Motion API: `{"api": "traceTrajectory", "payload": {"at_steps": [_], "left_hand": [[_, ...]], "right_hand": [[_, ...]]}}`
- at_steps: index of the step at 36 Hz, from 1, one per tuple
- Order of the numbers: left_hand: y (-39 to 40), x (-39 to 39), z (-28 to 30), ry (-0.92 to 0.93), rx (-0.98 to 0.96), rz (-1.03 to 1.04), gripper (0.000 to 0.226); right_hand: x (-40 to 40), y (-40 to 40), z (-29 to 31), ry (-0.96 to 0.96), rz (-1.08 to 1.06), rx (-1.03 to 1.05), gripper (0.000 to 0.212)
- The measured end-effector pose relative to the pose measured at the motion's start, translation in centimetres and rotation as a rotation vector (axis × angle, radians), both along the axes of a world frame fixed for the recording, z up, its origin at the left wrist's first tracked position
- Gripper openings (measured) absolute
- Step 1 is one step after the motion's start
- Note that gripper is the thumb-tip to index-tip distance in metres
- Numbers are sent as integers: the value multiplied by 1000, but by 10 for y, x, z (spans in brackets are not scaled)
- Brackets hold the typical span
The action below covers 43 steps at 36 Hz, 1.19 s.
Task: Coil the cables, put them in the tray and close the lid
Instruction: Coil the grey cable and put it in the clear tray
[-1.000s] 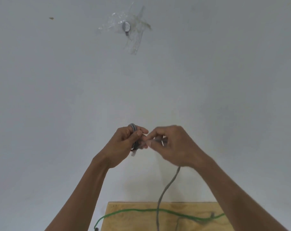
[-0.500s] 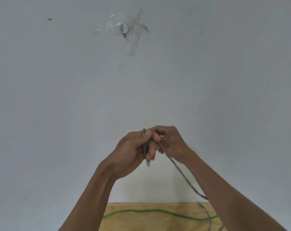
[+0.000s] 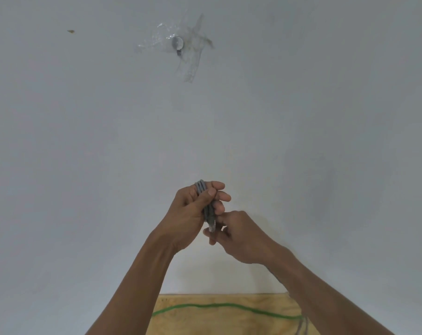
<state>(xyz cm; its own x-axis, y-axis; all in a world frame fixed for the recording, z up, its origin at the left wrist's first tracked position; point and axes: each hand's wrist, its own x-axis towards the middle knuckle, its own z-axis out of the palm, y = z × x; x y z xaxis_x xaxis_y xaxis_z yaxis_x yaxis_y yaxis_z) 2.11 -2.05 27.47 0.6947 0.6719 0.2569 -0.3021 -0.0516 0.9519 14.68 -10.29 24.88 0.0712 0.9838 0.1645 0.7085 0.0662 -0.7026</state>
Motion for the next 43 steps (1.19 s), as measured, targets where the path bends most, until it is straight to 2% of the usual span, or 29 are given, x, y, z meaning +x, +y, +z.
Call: {"api": "traceTrajectory", "payload": {"at_steps": [3, 6, 14, 17, 22, 26, 29, 33, 36, 43], "left_hand": [[4, -2, -1, 39, 49, 35, 23], [12, -7, -3, 60, 70, 73, 24], [17, -15, -4, 122, 90, 63, 24], [18, -18, -3, 173, 138, 76, 25], [7, -19, -1, 384, 384, 65, 33], [1, -20, -2, 393, 309, 4, 37], [-1, -20, -3, 352, 224, -28, 46], [-6, -18, -3, 300, 166, -89, 51], [-9, -16, 0, 245, 127, -151, 48], [-12, -5, 7, -31, 1, -230, 31]], "right_hand": [[3, -2, 6, -153, -2, -21, 11], [5, -5, 15, -330, -45, -38, 22], [4, -9, 33, -536, -54, 59, 18], [4, -9, 38, -582, -56, 108, 17], [4, -7, 54, -569, 8, 147, 19], [12, -3, 72, -505, 81, 162, 17], [22, 4, 79, -401, 124, 243, 12], [36, 12, 86, -44, 125, 347, 13], [47, 21, 81, 118, 59, 415, 12], [26, 23, 23, 801, 84, 308, 5]]}}
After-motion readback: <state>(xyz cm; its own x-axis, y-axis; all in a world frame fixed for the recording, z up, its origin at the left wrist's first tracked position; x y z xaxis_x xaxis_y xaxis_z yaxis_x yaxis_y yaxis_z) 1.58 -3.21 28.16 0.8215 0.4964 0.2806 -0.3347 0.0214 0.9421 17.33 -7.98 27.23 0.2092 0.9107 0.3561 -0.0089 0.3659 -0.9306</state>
